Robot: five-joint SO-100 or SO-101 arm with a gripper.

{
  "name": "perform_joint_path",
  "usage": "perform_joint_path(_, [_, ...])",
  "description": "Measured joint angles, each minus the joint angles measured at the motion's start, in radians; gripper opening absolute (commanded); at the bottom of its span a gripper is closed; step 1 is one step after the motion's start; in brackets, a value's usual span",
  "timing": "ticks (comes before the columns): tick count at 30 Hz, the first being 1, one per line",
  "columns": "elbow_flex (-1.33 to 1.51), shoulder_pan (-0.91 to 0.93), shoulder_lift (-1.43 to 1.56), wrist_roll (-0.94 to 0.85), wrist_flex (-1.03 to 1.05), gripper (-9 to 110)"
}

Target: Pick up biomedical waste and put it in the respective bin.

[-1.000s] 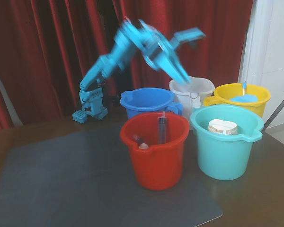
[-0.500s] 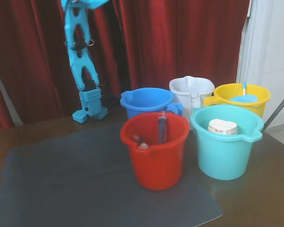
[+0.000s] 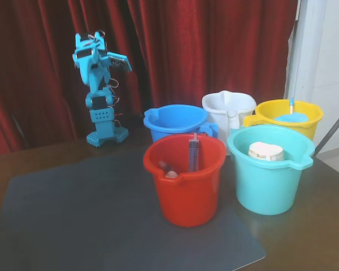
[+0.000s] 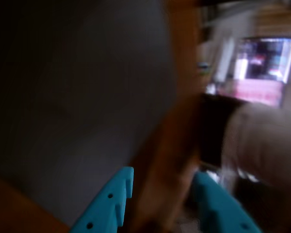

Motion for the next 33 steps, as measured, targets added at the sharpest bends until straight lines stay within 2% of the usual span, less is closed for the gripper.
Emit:
perform_joint_path(5, [0.216, 0.043, -0.015, -0.006, -0.048, 2])
perform_joint_path(11, [0.512, 0.087, -0.014, -0.011, -0.241, 2])
perform_joint_path(14, [0.526, 0.109, 0.009, -0.005, -0.232, 1])
perform_joint_path(18, [0.526, 0.104, 0.011, -0.005, -0.115, 2])
perform_joint_path(33, [0.526, 0.106, 0.011, -0.003, -0.114, 2])
